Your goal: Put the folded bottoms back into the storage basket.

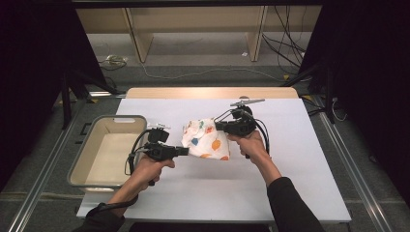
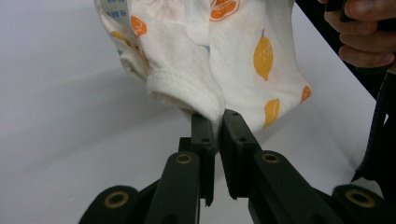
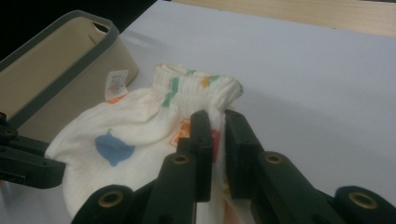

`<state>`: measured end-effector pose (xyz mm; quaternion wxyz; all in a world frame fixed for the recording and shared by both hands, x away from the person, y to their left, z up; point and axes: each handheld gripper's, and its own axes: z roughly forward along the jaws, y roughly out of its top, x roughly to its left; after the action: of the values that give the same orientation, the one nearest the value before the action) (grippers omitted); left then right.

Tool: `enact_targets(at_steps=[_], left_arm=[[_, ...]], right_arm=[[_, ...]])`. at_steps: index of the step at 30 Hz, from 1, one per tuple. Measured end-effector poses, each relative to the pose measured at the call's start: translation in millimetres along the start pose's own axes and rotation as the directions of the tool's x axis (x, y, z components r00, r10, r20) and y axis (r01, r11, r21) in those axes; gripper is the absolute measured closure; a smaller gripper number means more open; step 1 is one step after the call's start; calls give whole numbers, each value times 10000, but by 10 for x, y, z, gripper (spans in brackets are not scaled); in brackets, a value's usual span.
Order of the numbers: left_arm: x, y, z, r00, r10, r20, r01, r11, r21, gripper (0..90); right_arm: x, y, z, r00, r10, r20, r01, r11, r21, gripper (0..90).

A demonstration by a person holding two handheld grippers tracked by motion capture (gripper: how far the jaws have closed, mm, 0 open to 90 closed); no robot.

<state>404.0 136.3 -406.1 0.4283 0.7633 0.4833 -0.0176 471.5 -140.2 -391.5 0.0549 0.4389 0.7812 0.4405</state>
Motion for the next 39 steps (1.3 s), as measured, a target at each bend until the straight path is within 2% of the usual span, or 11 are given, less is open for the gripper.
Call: enact_targets(at_steps=[13,21,31,35,39], left_arm=[[-3,-2,-97,9999,134,-38,-134,9999,-29,837],[-7,19,-226,9996,257,-87,-258,9996,-149,836],[65,43,-424,9997,252,-51,-254,9994,-255,836],[109,50,-514,9997,247,-51,-249,9991,-350,836],[171,36,-601,10000,43,-82,-47,9989,-465,836]], right_arm=[[51,28,31,9999,-70,-133,69,9999,-83,829],[108,65,56,9997,-112,-230,108,9998,-141,829],[273,194,101,9984,-210,-518,189,9990,-415,830],[341,232,167,9981,-284,-539,269,9992,-292,830],[420,317,193,9973,-394,-625,367,9984,-435,829]])
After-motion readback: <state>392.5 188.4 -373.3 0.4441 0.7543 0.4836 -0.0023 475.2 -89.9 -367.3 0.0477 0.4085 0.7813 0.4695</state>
